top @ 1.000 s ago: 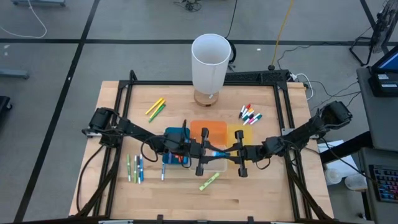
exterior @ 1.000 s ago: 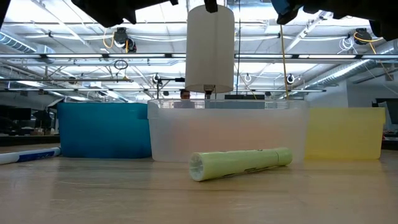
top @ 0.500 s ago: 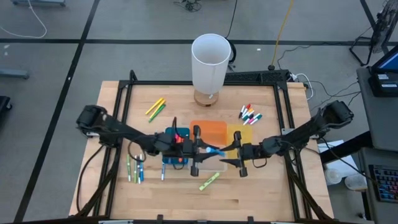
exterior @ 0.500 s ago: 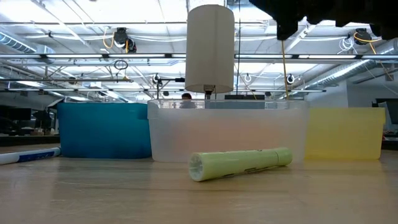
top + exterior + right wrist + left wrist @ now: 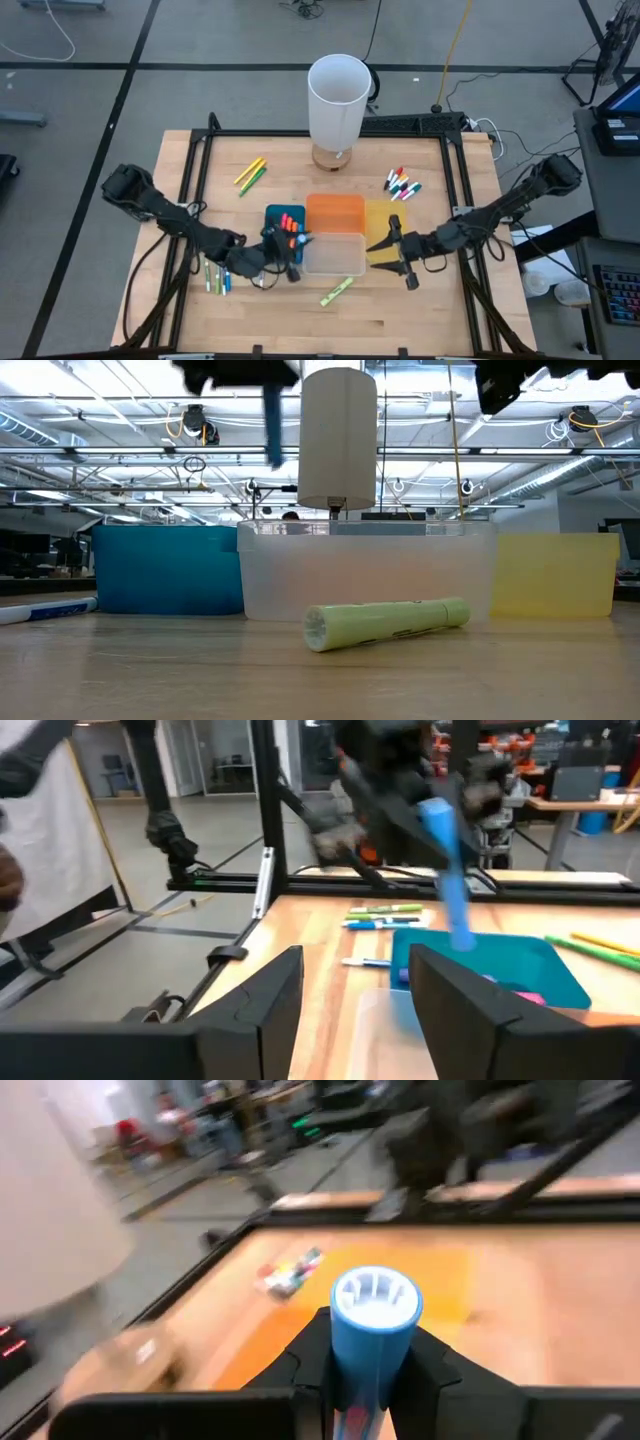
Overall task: Pick & Place Markers
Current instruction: Put the large blue highlighter pen into the blue bin
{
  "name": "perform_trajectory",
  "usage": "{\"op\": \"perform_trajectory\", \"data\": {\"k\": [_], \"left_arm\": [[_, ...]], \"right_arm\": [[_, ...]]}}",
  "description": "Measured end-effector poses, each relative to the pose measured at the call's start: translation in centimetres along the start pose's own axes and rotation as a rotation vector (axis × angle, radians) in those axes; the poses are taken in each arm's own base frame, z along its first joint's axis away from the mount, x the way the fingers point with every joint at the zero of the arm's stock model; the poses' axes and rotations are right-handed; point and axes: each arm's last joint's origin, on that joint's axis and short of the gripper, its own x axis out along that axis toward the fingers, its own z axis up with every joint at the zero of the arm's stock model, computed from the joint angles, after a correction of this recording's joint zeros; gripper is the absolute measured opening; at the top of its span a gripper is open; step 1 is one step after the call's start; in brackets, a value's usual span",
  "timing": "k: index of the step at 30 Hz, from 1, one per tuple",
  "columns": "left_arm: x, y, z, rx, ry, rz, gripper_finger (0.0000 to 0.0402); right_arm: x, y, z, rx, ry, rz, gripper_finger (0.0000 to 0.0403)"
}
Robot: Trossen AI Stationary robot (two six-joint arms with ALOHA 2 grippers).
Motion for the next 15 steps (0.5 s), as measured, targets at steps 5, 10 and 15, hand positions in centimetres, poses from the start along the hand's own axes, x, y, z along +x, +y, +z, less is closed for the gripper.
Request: {"op": "perform_trajectory", "data": {"k": [5, 10, 15], "left_arm": [[-1.5, 1.9, -0.3, -0.220, 0.007, 0.048, 0.0059], [-2.4, 3.1, -0.7, -0.479, 0.084, 0.084, 0.0059], [-2.7, 4.3, -3.2, -0.581, 0.251, 0.195, 0.0059]], "right_arm": [[-0.1, 0.4, 0.0, -0.026, -0.002, 0.016, 0.0167], [-0.1, 0.3, -0.1, -0.027, 0.002, 0.013, 0.0166], [-0.1, 0.3, -0.1, -0.007, 0.003, 0.013, 0.0166]]}}
